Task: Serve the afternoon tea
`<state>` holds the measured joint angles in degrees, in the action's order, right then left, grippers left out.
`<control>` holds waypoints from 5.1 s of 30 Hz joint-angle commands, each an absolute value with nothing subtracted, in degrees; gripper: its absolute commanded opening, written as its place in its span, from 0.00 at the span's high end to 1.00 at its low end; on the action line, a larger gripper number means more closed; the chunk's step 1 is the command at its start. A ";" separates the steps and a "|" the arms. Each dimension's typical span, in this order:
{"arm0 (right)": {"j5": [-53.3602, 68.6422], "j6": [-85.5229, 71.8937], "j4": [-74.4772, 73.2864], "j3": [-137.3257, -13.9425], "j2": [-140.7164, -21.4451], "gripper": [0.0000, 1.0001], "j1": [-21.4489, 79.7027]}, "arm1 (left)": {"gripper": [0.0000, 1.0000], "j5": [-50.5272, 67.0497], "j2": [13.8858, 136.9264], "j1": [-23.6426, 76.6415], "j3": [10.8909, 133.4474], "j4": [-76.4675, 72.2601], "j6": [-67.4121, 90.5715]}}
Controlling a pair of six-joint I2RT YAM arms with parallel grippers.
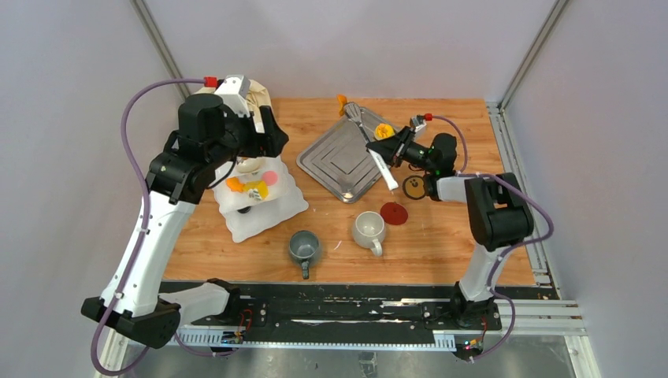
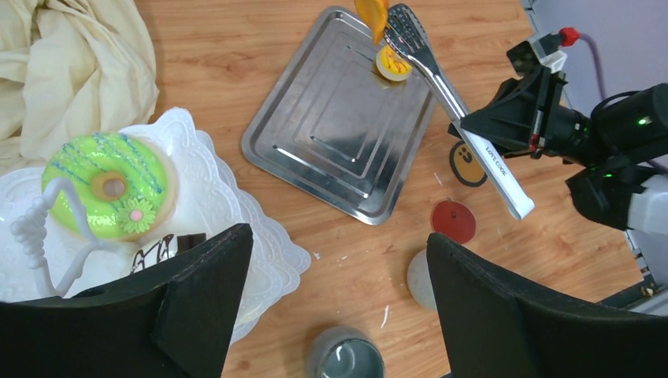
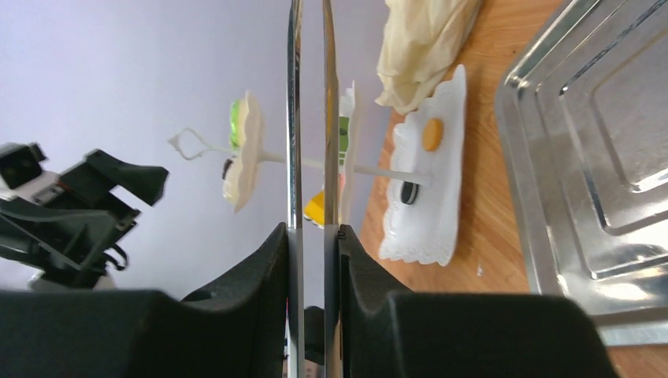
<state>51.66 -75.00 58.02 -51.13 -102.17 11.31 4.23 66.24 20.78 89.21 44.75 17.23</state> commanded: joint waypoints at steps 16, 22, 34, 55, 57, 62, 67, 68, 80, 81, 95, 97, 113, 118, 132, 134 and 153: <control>45.18 -110.54 90.61 -37.28 -121.02 0.99 7.05 | 0.14 1.31 63.99 21.09 89.39 44.12 16.60; 44.06 -110.20 88.20 -34.55 -121.19 0.99 7.06 | 0.13 0.27 64.16 21.09 89.79 44.51 16.17; 42.62 -109.22 88.66 -31.83 -120.39 0.78 7.07 | 0.13 0.00 64.52 21.05 89.91 44.31 16.34; 40.12 -108.94 90.02 -30.15 -116.12 0.65 7.06 | 0.13 -0.32 64.08 21.09 89.38 44.55 16.25; 40.03 -108.91 90.09 -29.97 -115.62 0.65 7.03 | 0.13 -0.30 64.08 21.07 89.47 44.69 16.18; 39.59 -109.50 90.81 -29.37 -114.61 0.63 7.04 | 0.13 -0.69 64.12 21.09 89.43 44.85 16.07; 39.88 -109.02 90.04 -29.76 -114.41 0.61 7.10 | 0.13 -0.79 63.86 21.09 89.12 44.83 16.03; 39.86 -109.02 90.08 -29.80 -114.43 0.61 7.11 | 0.13 -0.90 63.82 21.05 89.12 44.82 16.04; 39.55 -109.27 90.87 -29.02 -114.04 0.58 7.07 | 0.13 -1.11 63.85 21.08 89.13 44.82 16.08; 39.62 -109.25 90.88 -28.95 -113.93 0.57 7.07 | 0.13 -1.16 63.74 21.08 89.12 44.87 16.06; 40.04 -107.18 89.35 -29.64 -111.09 0.62 7.10 | 0.13 -1.56 63.56 21.08 88.88 44.90 15.91; 40.31 -105.54 87.18 -29.91 -109.51 0.63 7.06 | 0.13 -1.62 63.55 21.09 88.86 44.83 15.85; 41.86 -63.99 29.24 -44.96 -92.81 0.66 6.36 | 0.13 -2.50 62.92 21.05 88.77 45.00 15.10; 37.56 -46.69 6.82 -53.22 -90.30 0.63 6.24 | 0.13 -3.18 62.76 21.09 88.97 45.11 14.20; 31.15 -33.82 -6.50 -58.77 -91.03 0.60 6.41 | 0.13 -3.17 62.55 21.07 87.69 44.33 13.69; 31.62 -34.21 -5.78 -59.27 -92.13 0.59 6.64 | 0.13 -3.07 62.50 21.08 87.35 44.14 13.86; 32.84 -39.29 0.68 -66.41 -101.97 0.56 8.19 | 0.13 -4.52 62.20 21.04 86.84 44.47 13.23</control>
